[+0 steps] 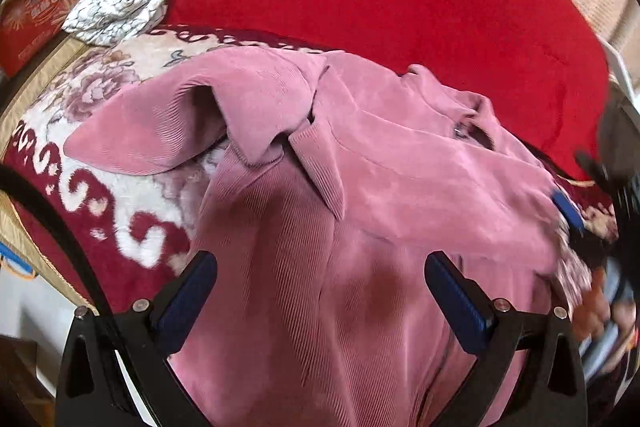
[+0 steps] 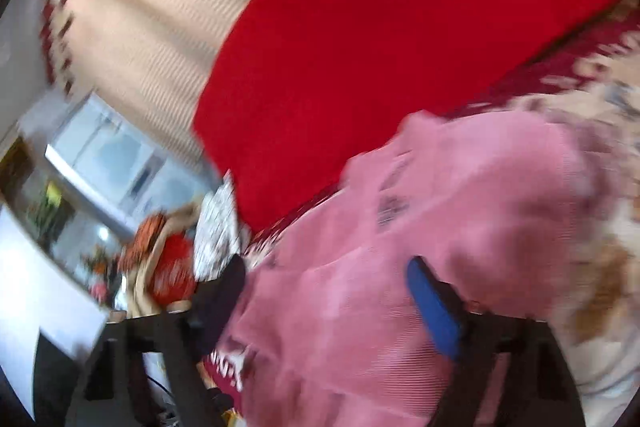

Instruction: Fold large clothes

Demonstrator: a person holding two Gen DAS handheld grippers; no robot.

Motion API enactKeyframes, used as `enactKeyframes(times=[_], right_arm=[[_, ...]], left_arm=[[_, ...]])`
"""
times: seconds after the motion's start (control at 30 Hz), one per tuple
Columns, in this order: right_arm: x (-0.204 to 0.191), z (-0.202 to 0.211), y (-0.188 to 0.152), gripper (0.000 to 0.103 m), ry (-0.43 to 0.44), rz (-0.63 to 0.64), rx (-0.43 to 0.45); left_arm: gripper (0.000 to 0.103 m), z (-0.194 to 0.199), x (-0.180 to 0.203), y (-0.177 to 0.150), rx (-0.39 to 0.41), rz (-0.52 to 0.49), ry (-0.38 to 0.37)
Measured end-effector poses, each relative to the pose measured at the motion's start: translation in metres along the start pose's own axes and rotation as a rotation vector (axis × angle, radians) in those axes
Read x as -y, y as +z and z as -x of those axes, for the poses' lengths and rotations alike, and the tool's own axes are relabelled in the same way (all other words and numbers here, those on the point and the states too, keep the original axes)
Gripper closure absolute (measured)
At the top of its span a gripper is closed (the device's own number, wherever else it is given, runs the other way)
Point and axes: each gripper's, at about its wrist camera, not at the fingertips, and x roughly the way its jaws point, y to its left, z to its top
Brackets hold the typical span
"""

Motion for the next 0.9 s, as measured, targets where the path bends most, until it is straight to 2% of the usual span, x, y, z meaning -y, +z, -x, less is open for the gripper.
enactKeyframes(times=[0.1, 0.17, 0.2, 0.27, 0.4, 0.53, 0.6, 0.63, 0.67, 0.7, 0.8, 0.9], right_arm=[[0.028, 0.006, 0.003, 0.043, -0.017, -0.067, 0.0], [0.041, 0.004, 0.003, 0.045, -0.047, -0.097, -0.037], [0.045, -0.003, 0.004, 0.054, -0.084, -0.099, -0.078], [0.05, -0.01, 0.003, 0.063, -0.151, -0.081, -0.128], [0.05, -0.005, 0.007, 0.064, -0.152, -0.077, -0.136], [0.035, 0.012, 0.004, 0.062, -0.197, 0.046, -0.105], [0.024, 0.015, 0.001, 0.062, -0.184, 0.087, -0.086], [0.018, 0.015, -0.002, 0.055, -0.172, 0.111, -0.081], [0.01, 0.015, -0.006, 0.039, -0.165, 0.14, -0.08], [0.004, 0.016, -0.01, 0.031, -0.158, 0.161, -0.077], [-0.007, 0.005, -0.019, 0.031, -0.147, 0.193, -0.096], [0.003, -0.016, -0.028, 0.033, -0.225, 0.178, -0.19]], left_arm=[[0.013, -0.015, 0.001, 0.014, 0.02, 0.045, 0.054], [0.025, -0.029, 0.001, 0.024, 0.019, 0.053, 0.11], [0.029, -0.038, 0.0, 0.028, 0.01, 0.054, 0.137], [0.039, -0.054, -0.007, 0.03, -0.034, 0.073, 0.178], [0.039, -0.056, -0.004, 0.032, -0.034, 0.058, 0.221], [0.038, -0.027, -0.013, 0.025, -0.01, 0.069, 0.128], [0.03, -0.004, -0.03, 0.02, 0.028, 0.097, 0.13], [0.025, 0.008, -0.042, 0.017, 0.056, 0.122, 0.134], [0.022, 0.019, -0.056, 0.015, 0.083, 0.15, 0.141], [0.022, 0.025, -0.065, 0.016, 0.096, 0.17, 0.151], [0.022, 0.043, -0.112, 0.02, 0.113, 0.247, 0.22], [0.022, 0.043, -0.161, 0.024, 0.092, 0.348, 0.245]])
